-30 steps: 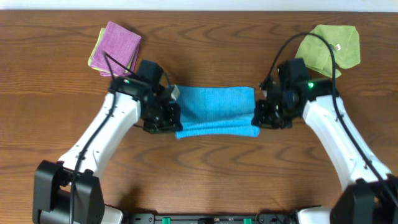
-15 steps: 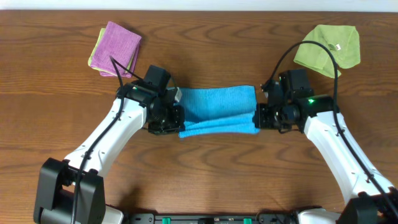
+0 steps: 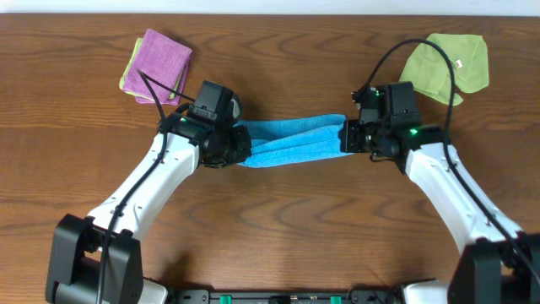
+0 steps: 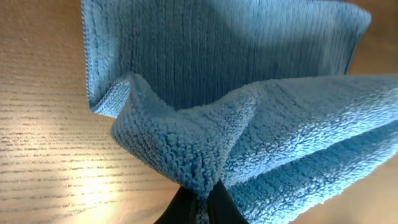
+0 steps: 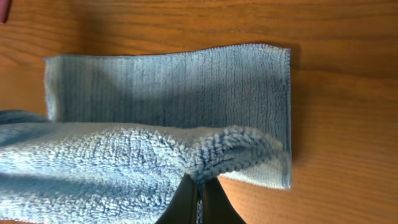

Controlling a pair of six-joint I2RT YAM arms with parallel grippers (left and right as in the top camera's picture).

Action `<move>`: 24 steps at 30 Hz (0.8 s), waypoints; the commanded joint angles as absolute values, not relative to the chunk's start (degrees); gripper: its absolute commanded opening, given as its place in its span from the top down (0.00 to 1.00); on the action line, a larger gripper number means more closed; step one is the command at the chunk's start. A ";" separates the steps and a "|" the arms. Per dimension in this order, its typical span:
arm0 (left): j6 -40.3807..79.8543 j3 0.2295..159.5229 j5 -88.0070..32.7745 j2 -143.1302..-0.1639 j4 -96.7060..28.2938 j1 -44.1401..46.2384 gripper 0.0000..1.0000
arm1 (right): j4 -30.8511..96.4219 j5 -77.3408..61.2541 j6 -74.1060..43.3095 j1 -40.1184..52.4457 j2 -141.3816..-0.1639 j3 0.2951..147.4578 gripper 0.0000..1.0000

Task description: Fold the cloth

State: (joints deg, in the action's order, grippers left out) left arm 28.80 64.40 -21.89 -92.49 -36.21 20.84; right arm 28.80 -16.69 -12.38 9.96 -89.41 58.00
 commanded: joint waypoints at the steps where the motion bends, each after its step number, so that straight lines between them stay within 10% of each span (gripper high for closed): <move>1: 31.38 63.94 -14.44 -92.23 -36.45 20.27 0.94 | 27.07 -10.48 -12.16 9.19 -91.64 58.02 0.99; 24: 31.77 64.58 -5.56 -102.35 -26.11 19.90 0.94 | 13.26 -6.57 -12.12 9.19 -101.27 58.06 0.99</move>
State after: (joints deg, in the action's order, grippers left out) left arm 31.55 64.40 -12.19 -101.69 -25.06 21.23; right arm 13.82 -15.79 -12.38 10.41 -101.01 58.00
